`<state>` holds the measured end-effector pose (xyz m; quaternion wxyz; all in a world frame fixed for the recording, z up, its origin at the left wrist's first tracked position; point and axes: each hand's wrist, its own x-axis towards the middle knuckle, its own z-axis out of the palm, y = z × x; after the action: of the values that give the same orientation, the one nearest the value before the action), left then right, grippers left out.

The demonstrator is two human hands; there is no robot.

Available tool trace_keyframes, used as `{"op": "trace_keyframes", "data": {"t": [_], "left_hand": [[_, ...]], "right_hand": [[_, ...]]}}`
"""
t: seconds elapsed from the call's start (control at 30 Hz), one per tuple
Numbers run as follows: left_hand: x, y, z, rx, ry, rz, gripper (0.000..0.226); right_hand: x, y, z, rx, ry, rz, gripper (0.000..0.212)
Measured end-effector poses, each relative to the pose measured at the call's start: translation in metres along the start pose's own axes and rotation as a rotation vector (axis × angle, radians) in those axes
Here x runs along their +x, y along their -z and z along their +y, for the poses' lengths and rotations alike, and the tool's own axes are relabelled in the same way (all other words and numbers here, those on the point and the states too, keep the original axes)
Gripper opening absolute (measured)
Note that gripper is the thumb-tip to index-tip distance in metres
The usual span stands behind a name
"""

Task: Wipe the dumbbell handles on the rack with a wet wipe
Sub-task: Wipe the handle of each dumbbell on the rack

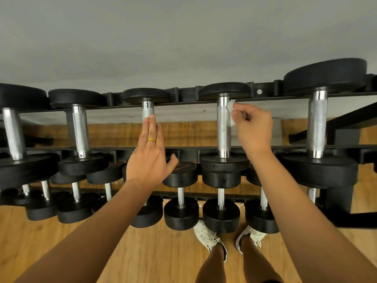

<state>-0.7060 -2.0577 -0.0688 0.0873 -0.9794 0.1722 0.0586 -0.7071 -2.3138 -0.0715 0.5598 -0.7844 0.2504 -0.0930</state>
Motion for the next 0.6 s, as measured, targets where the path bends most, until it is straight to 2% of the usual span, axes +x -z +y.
{"op": "trace_keyframes", "data": {"t": [0.17,0.3,0.4,0.6], "left_hand": [[0.000,0.000,-0.001,0.038,-0.010,0.001,0.092],[0.000,-0.001,-0.001,0.037,-0.007,0.008,0.091],[0.000,0.000,0.000,0.031,-0.004,0.003,0.090],[0.000,0.001,-0.001,0.029,-0.001,-0.002,0.090]], "right_hand": [[-0.046,0.011,0.011,-0.088,-0.062,-0.066,0.026],[-0.036,0.010,0.010,0.019,-0.190,-0.045,0.024],[-0.020,0.008,0.000,0.043,-0.169,-0.028,0.024],[-0.058,0.021,0.014,-0.065,-0.140,-0.146,0.025]]}}
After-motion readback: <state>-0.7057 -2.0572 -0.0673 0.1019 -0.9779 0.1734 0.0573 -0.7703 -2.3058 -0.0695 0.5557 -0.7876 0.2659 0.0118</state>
